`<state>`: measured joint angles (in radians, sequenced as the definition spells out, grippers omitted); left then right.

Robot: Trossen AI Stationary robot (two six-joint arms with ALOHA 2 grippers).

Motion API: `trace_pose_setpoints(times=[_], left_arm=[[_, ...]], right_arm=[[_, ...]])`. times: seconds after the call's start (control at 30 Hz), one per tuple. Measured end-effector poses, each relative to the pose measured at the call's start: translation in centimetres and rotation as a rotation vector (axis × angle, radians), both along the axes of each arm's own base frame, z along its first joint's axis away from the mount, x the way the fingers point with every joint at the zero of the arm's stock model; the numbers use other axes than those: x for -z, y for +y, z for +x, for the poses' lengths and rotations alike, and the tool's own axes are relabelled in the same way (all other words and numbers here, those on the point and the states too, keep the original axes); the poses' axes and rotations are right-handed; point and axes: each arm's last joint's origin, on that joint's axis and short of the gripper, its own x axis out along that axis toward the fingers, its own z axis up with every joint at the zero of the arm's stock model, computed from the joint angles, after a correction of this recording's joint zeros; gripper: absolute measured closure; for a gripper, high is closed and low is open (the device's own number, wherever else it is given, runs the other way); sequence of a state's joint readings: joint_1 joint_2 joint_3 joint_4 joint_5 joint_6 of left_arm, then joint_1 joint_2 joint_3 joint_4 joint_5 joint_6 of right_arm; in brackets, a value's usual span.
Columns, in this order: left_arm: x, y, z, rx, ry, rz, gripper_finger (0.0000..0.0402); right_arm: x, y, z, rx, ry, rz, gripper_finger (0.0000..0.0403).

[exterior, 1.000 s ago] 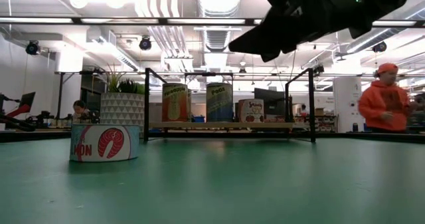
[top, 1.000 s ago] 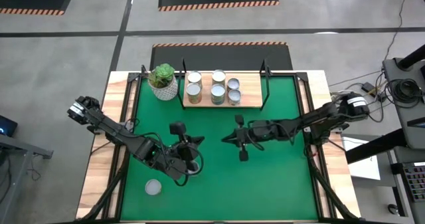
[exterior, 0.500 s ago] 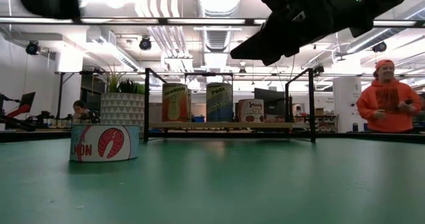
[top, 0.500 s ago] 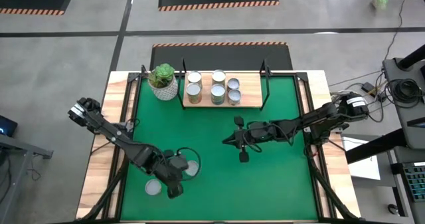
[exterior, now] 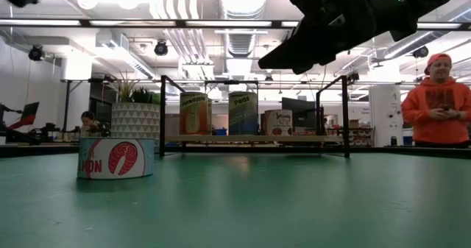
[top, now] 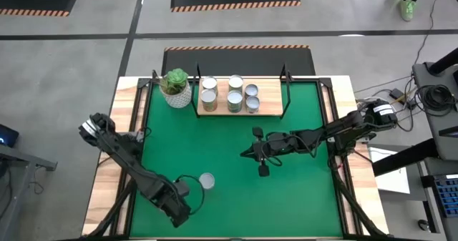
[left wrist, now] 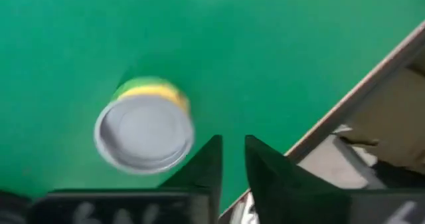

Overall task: Pick and place cans onto a shelf
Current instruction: Put the canned mushrooms on the shelf

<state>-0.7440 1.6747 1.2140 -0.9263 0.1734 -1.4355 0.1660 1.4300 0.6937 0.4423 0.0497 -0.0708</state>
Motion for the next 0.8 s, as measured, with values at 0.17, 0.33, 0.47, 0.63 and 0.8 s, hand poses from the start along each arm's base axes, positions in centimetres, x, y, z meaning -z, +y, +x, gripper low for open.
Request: trace_pose_setpoints(times=[0.17, 0.33, 0.47, 0.63, 0.8], left_arm=[[1.3, -0.6, -0.9, -0.065, 0.086, 0.100, 0.0265], [2.3, -0.8, -2.1, -0.125, 0.173, 0.220, 0.0172], [3.0, -1.4, -2.6, -0.141, 0.158, 0.279, 0.0117], [3.4, -2.0, -3.0, -0.138, 0.143, 0.293, 0.0073], [3.4, -2.2, -3.1, -0.137, 0.108, 0.318, 0.0055]], right_arm=[[0.0, 0.5, -0.1, -0.016, 0.002, 0.014, 0.0394], [0.0, 1.3, -0.2, -0.040, 0.005, 0.016, 0.0394], [0.0, 1.6, -0.3, -0.052, 0.006, 0.017, 0.0394], [0.0, 1.7, -0.3, -0.048, 0.007, 0.029, 0.0394], [0.0, 1.7, -0.3, -0.043, 0.008, 0.034, 0.0394]])
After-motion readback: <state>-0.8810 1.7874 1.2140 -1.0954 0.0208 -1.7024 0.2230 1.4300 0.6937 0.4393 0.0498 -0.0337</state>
